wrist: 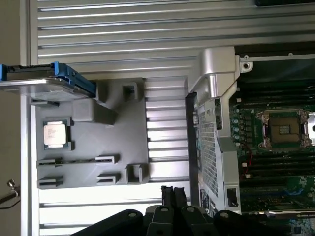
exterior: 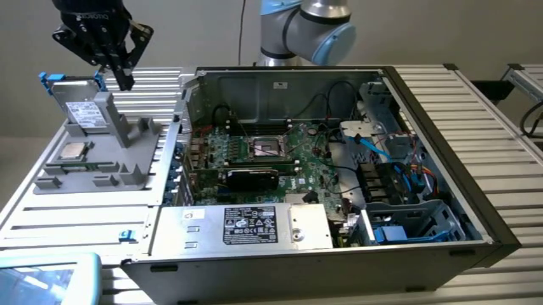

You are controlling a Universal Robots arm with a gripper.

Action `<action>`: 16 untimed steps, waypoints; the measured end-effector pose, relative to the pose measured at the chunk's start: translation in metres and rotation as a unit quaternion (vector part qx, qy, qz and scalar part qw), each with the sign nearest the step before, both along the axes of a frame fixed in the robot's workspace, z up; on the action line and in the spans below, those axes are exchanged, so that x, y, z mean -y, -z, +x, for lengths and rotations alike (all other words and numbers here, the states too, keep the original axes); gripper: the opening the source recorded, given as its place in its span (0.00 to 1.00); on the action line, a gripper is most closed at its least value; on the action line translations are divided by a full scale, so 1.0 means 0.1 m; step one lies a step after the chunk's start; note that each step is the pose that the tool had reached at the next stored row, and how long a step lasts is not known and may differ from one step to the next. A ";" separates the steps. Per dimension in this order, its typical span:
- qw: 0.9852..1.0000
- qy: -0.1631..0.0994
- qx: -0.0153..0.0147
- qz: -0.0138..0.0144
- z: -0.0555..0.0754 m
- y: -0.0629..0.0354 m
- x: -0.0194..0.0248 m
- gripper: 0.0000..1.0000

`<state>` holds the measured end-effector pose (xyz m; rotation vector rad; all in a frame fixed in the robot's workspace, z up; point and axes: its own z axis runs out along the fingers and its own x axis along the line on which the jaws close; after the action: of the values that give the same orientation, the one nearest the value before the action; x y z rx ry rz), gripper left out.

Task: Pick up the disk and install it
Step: 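Reach for the disk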

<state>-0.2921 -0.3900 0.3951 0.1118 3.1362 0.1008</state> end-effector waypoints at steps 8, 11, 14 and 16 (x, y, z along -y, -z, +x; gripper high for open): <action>1.000 0.000 0.000 0.000 -0.24 0.003 -0.170 0.11; 1.000 0.000 0.000 0.000 -0.33 0.004 -0.248 0.11; 1.000 0.000 0.000 0.000 -0.39 0.009 -0.341 0.11; 1.000 0.000 0.000 0.000 -0.42 0.011 -0.405 0.11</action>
<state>-0.3342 -0.3496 0.3939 0.1120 3.1370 0.1008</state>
